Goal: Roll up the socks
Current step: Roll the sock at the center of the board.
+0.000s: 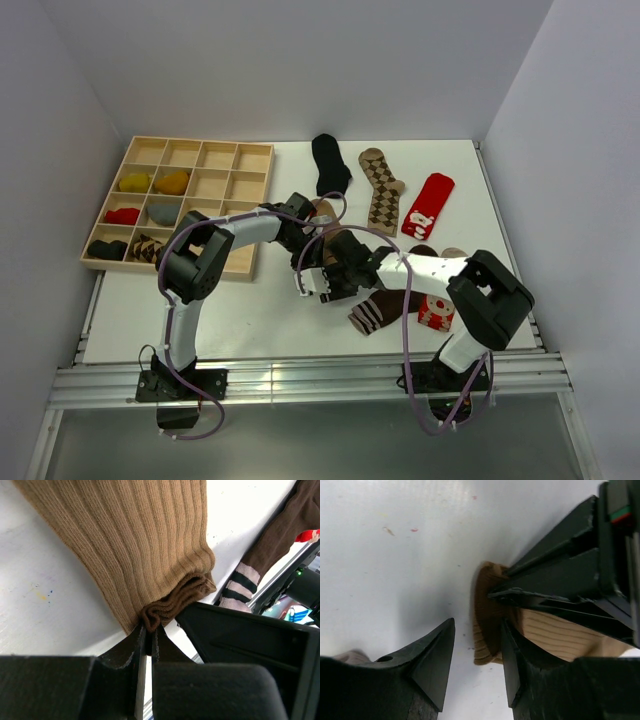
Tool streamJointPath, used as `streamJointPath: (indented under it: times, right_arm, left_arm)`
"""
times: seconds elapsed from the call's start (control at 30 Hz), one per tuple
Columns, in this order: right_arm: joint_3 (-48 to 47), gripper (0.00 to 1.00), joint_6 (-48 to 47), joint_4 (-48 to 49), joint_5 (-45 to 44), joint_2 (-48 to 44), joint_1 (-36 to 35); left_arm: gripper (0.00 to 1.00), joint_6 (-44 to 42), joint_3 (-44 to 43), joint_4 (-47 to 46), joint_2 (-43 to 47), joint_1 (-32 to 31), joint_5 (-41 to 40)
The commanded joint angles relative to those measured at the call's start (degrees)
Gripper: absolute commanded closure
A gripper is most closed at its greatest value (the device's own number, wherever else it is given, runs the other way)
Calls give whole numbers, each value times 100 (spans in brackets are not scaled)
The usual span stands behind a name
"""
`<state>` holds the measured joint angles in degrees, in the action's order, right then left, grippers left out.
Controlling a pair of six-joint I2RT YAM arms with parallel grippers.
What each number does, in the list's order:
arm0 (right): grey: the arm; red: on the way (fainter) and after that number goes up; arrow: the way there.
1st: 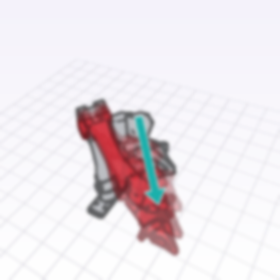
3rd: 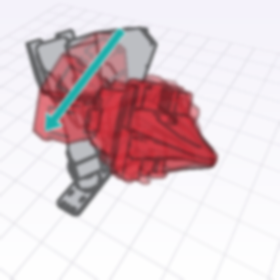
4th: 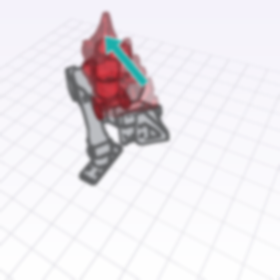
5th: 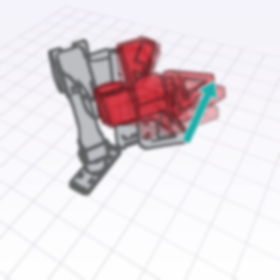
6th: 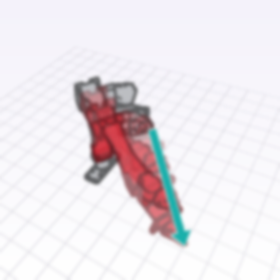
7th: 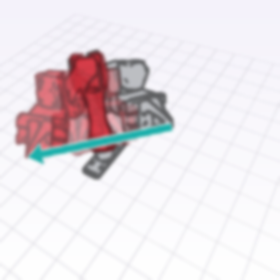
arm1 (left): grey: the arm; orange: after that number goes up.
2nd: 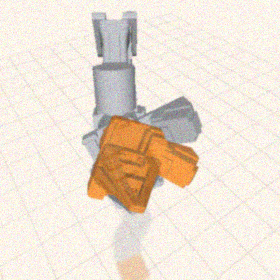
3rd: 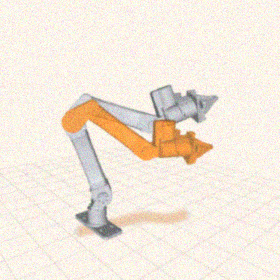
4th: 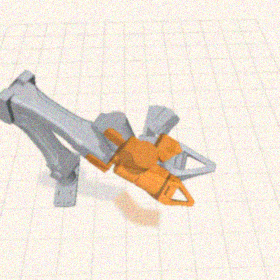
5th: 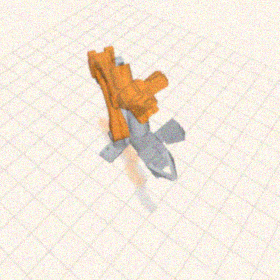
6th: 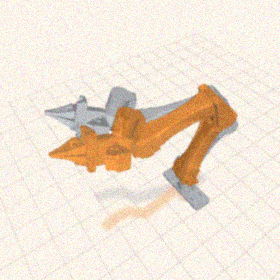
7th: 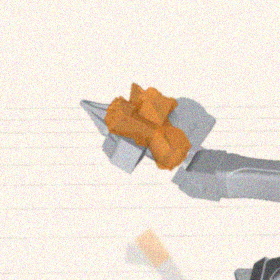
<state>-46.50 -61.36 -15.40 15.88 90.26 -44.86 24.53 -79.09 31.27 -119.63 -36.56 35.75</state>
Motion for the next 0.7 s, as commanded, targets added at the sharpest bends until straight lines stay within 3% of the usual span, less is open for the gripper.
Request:
streamJointPath:
  times: [0.0, 0.47, 0.67]
  right_arm:
    - [-61, 51, -16, 572, -199, -131, 109]
    - [-263, 45, -253, -51, -261, 89, 311]
    - [-167, 54, -148, 71, -287, 150, 338]
  left_arm:
    - [91, -335, 34, 292, 72, 26, -393]
    - [89, -344, 17, 310, 72, 34, -375]
    - [89, -335, -107, 371, 2, 34, -393]
